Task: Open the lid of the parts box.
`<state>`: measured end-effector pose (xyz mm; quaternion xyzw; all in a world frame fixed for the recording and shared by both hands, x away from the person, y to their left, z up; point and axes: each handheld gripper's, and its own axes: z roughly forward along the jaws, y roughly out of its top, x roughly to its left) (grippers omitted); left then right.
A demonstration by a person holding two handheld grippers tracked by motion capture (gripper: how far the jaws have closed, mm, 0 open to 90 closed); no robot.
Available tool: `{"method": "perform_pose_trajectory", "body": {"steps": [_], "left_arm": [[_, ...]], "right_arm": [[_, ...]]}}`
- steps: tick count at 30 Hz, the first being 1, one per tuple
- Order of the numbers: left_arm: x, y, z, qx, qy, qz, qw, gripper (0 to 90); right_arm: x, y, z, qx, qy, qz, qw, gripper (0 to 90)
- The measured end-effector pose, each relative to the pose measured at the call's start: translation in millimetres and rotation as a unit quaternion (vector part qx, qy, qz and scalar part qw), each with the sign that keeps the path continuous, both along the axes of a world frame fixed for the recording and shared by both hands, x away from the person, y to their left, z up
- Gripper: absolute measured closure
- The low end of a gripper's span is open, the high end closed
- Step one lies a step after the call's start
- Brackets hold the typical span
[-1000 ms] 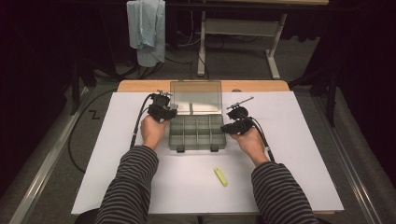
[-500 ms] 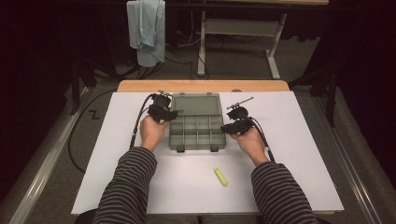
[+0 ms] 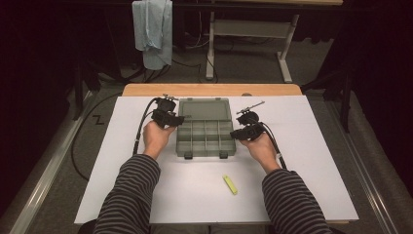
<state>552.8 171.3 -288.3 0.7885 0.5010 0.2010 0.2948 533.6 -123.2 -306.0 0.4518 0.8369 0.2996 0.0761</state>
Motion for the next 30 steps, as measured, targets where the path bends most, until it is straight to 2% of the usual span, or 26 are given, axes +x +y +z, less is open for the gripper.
{"method": "perform_pose_trajectory", "body": {"steps": [5,11,16,27,30], "left_arm": [[-3.6,0.7,3.5,0.005,0.002,-0.005,1.0,56.2],[-8.3,3.5,8.0,-0.001,0.002,-0.008,1.0,53.9],[-13.4,3.4,10.9,0.017,0.0,-0.017,0.9997,52.4],[-26.1,7.8,14.8,0.013,-0.004,-0.03,0.9995,50.7],[-30.8,8.9,15.7,0.006,-0.007,-0.034,0.9994,50.0]], "right_arm": [[0.1,-0.2,-0.1,0.001,0.0,0.001,1.0,76.8],[0.0,-0.1,-0.2,0.001,0.0,0.0,1.0,76.8],[0.0,-0.2,-0.2,0.001,0.0,0.0,1.0,76.8],[-0.1,-0.1,-0.1,0.001,0.0,0.0,1.0,76.7],[-0.4,-0.2,-0.3,0.001,-0.001,-0.001,1.0,76.7]]}}
